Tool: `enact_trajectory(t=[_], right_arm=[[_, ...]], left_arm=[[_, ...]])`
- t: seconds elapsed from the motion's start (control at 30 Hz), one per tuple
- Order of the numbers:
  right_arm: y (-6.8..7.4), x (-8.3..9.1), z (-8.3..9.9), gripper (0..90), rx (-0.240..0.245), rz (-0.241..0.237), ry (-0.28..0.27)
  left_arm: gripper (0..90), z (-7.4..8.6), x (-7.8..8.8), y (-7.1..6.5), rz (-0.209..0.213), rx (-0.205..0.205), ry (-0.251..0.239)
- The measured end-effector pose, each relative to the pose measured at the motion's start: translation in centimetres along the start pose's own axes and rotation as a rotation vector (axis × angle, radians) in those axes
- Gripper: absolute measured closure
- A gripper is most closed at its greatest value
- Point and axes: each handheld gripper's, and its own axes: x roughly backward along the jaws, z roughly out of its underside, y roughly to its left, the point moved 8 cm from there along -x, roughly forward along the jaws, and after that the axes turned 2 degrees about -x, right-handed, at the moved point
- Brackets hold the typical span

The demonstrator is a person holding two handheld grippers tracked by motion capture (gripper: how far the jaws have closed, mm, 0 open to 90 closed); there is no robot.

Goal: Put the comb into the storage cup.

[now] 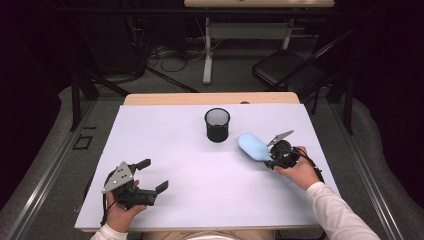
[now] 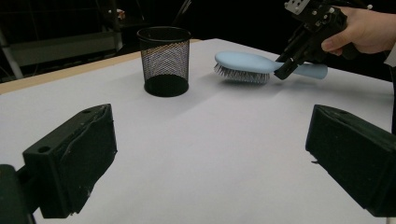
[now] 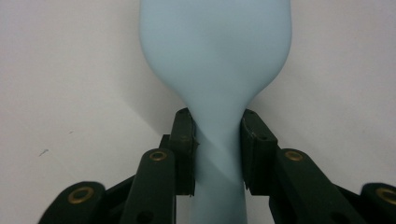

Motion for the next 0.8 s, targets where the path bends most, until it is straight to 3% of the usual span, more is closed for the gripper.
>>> enact_trajectory(t=[0.8], right_arm=[[0.6, 2.0, -0.7, 69.7, -0.007, 0.002, -0.071]], left_arm=[[1.8, 0.0, 0.0, 0.0, -0.004, -0.001, 0.005]])
